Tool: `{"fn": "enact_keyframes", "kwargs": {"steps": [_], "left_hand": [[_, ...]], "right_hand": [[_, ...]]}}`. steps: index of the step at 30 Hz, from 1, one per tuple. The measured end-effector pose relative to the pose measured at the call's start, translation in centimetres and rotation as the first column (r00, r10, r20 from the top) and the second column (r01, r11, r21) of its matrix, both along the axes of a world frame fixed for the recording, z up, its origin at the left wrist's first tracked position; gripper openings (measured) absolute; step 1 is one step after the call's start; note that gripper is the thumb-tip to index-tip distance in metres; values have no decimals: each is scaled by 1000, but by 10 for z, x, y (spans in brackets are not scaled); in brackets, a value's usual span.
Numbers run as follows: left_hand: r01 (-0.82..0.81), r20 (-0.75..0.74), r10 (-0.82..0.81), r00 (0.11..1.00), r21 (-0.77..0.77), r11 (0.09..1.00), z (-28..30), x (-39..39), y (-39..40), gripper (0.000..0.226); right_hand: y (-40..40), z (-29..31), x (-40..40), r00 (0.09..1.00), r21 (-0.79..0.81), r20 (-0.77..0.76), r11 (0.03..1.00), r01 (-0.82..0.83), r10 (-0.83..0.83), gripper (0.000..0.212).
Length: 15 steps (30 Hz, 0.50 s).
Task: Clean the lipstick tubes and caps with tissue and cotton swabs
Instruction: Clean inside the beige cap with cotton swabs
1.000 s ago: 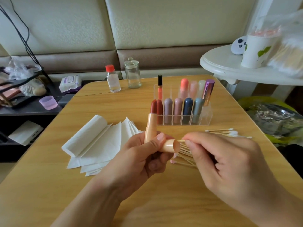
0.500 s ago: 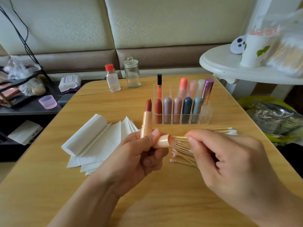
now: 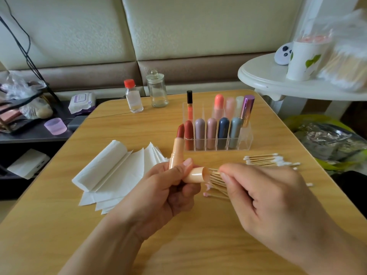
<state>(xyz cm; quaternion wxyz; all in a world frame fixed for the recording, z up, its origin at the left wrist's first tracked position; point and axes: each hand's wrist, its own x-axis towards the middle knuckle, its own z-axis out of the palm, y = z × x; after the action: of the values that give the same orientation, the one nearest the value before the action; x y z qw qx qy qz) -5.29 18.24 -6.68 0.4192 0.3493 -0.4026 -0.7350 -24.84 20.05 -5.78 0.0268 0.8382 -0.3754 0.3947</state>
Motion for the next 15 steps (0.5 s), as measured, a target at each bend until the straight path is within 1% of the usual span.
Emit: {"fn": "enact_keyframes", "kwargs": {"steps": [3, 5, 7, 9, 12, 15], "left_hand": [[5, 3, -5, 1000, 7, 1000, 1, 0, 1, 25], [18, -5, -18, 1000, 8, 1000, 0, -1, 3, 23], [28, -17, -28, 999, 13, 1000, 0, -2, 3, 23], [35, -27, -34, 999, 20, 999, 0, -2, 2, 23], [24, -23, -24, 999, 19, 1000, 0, -1, 1, 26], [13, -11, -13, 1000, 13, 1000, 0, 0, 1, 26]], "right_hand": [[2, 0, 1, 997, 58, -49, 996, -63, 66, 24], [1, 0, 2, 995, 118, -8, 988, -98, 99, 23], [0, 1, 3, 996, 120, 54, 990, -79, 73, 22], [-1, 2, 4, 997, 73, 77, 997, -25, 20, 22], [1, -1, 5, 1000, 16, 8, 1000, 18, -19, 26], [5, -2, 4, 998, 51, -52, 998, -41, 44, 26]]}}
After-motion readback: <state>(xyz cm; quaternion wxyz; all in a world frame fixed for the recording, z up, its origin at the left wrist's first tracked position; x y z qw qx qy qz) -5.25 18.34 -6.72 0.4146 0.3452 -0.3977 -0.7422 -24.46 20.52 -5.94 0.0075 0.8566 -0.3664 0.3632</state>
